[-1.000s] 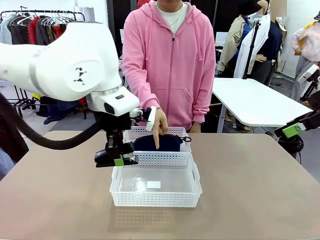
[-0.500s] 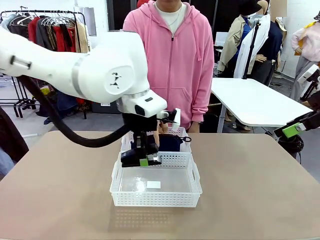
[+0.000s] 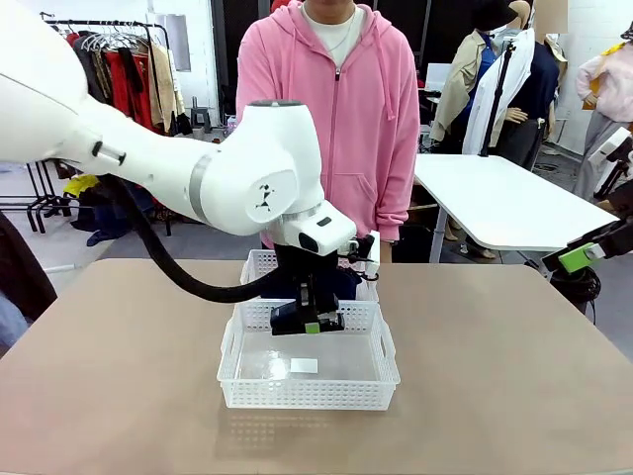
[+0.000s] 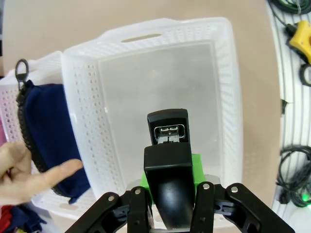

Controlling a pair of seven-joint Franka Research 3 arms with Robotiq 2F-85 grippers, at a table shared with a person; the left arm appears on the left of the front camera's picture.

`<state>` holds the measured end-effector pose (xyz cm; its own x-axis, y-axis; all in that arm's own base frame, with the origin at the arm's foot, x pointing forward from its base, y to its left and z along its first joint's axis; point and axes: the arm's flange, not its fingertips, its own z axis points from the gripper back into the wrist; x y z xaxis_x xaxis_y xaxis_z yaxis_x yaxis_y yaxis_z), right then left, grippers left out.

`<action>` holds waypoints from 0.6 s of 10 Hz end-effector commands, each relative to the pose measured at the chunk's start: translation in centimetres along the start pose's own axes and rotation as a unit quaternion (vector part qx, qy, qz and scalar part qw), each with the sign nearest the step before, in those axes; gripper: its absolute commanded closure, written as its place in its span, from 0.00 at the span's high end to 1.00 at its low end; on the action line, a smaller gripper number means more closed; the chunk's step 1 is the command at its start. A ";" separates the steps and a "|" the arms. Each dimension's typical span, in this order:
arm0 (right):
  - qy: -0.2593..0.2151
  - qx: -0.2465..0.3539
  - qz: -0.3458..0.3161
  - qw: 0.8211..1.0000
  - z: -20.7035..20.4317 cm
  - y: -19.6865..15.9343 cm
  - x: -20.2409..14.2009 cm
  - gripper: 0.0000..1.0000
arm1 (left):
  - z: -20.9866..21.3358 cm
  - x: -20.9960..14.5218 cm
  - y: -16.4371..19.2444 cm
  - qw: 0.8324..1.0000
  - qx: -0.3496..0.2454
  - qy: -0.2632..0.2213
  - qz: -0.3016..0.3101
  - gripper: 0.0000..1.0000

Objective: Distribute items into two baskets.
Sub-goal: Place the picked Stapler into the Organizing basket as instructed by the person.

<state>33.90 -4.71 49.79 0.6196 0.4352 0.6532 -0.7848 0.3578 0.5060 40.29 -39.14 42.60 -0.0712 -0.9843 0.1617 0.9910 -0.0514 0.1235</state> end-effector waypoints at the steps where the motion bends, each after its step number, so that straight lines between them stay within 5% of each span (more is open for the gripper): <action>1: 0.002 0.000 -0.001 1.000 0.0 0.1 0.0 1.00 | -1.3 0.3 1.2 1.000 0.019 0.000 -0.001 0.00; 6: 0.002 0.000 -0.001 1.000 0.0 0.1 0.0 1.00 | -5.1 0.7 1.7 1.000 -0.010 0.004 -0.011 0.00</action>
<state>33.89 -4.71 49.80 0.6195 0.4352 0.6533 -0.7849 0.3579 0.5059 42.17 -40.63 37.58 -0.0871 -0.9835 0.1584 0.9932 -0.0735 0.0898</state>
